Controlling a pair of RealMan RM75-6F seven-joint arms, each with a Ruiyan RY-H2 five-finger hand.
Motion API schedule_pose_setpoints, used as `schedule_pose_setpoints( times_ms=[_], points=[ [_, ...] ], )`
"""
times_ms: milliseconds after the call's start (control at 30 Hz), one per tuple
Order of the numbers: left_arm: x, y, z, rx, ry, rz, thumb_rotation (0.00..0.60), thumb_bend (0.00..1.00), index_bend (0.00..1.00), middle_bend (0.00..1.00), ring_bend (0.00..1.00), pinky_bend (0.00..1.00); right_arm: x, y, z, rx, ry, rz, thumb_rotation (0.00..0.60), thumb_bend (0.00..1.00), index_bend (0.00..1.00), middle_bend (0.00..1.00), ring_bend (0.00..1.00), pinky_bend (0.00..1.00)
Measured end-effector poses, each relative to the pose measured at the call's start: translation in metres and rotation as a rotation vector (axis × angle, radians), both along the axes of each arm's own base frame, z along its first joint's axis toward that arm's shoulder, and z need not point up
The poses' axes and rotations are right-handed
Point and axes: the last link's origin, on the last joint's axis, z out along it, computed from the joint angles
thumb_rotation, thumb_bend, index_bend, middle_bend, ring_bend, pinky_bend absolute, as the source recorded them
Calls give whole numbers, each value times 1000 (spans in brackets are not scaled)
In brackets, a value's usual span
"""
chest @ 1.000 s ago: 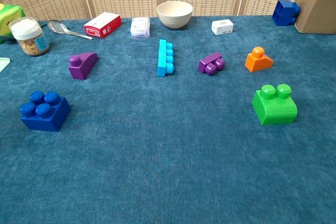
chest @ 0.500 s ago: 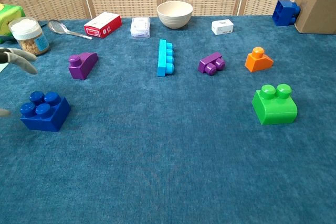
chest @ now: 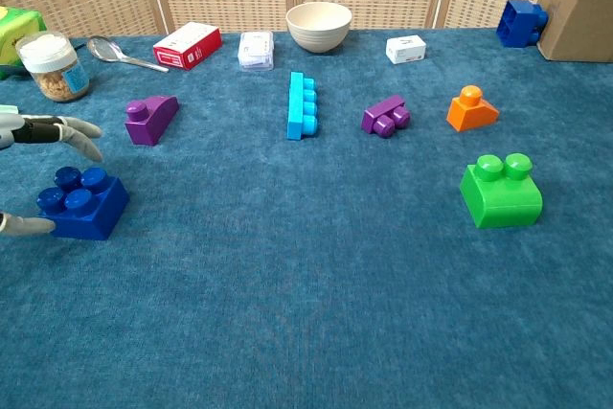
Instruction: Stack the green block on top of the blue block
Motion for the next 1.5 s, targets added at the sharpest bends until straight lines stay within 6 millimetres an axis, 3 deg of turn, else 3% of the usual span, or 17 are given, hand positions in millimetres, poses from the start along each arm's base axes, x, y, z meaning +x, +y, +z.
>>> schedule_pose_setpoints(
  times_ms=[300, 533, 833, 1233, 1500],
  points=[
    [1, 8, -12, -28, 12, -5, 549, 301, 247, 93, 13, 0, 0, 3, 5, -15, 7, -12, 526, 241, 175, 155, 28, 187],
    [7, 14, -18, -17, 19, -33, 563, 306, 433, 167, 50, 0, 2, 5, 7, -19, 16, -17, 527, 241, 175, 155, 28, 186],
    [17, 21, -17, -12, -13, -49, 559, 305, 456, 199, 65, 0, 4, 7, 9, -28, 21, -20, 525, 241, 175, 156, 28, 186],
    [68, 41, -3, -56, -90, -135, 552, 306, 452, 197, 65, 0, 4, 6, 4, -3, 5, -2, 524, 241, 175, 155, 28, 186],
    [104, 51, -6, -82, -90, -255, 551, 306, 451, 196, 65, 0, 9, 8, 5, 0, -3, 41, 522, 241, 175, 155, 28, 187]
  ],
)
